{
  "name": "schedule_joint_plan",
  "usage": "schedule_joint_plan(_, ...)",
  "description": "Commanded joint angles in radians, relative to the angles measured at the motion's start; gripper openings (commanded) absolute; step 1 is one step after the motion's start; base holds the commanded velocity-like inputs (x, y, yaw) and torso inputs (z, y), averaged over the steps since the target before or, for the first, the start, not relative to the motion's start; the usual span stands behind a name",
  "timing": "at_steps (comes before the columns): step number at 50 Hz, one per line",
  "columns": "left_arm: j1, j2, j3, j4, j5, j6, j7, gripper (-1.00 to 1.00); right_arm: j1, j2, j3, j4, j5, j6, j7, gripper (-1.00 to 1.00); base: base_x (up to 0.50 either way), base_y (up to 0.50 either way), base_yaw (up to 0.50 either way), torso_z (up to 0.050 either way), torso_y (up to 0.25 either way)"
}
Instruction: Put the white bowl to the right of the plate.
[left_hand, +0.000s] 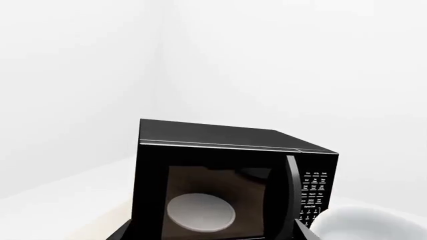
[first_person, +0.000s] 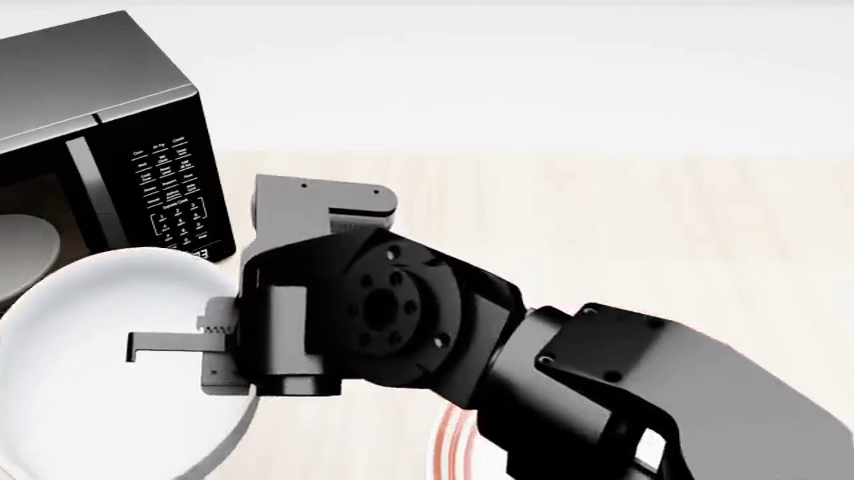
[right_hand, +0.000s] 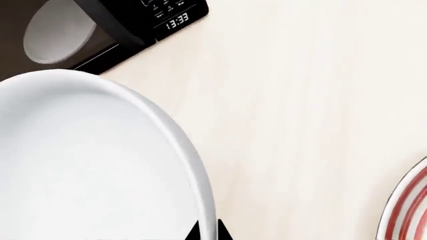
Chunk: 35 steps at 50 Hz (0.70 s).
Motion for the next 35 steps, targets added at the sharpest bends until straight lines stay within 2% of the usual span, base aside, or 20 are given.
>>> schedule_joint_plan(1, 0.001, -0.004, -0.001, 0.001, -0.004, 0.000, -0.004, 1.00, 0.049, 0.043, 0.031, -0.023, -0.005, -0.006, 0.019, -1.00, 0.00, 0.00, 0.00, 0.000, 0.000)
schedule_joint_plan(8, -0.001, -0.007, -0.003, 0.006, -0.009, -0.007, -0.012, 1.00, 0.105, 0.103, 0.039, -0.025, -0.004, 0.012, 0.046, -1.00, 0.00, 0.00, 0.00, 0.000, 0.000)
schedule_joint_plan(21, -0.003, -0.013, 0.000, 0.013, -0.010, -0.016, -0.023, 1.00, 0.168, 0.252, 0.079, -0.195, 0.006, -0.011, 0.151, -1.00, 0.00, 0.00, 0.00, 0.000, 0.001)
schedule_joint_plan(35, -0.008, -0.016, 0.001, 0.006, -0.013, -0.018, -0.029, 1.00, 0.213, 0.350, 0.107, -0.146, 0.065, 0.024, 0.166, -1.00, 0.00, 0.00, 0.00, 0.000, 0.001)
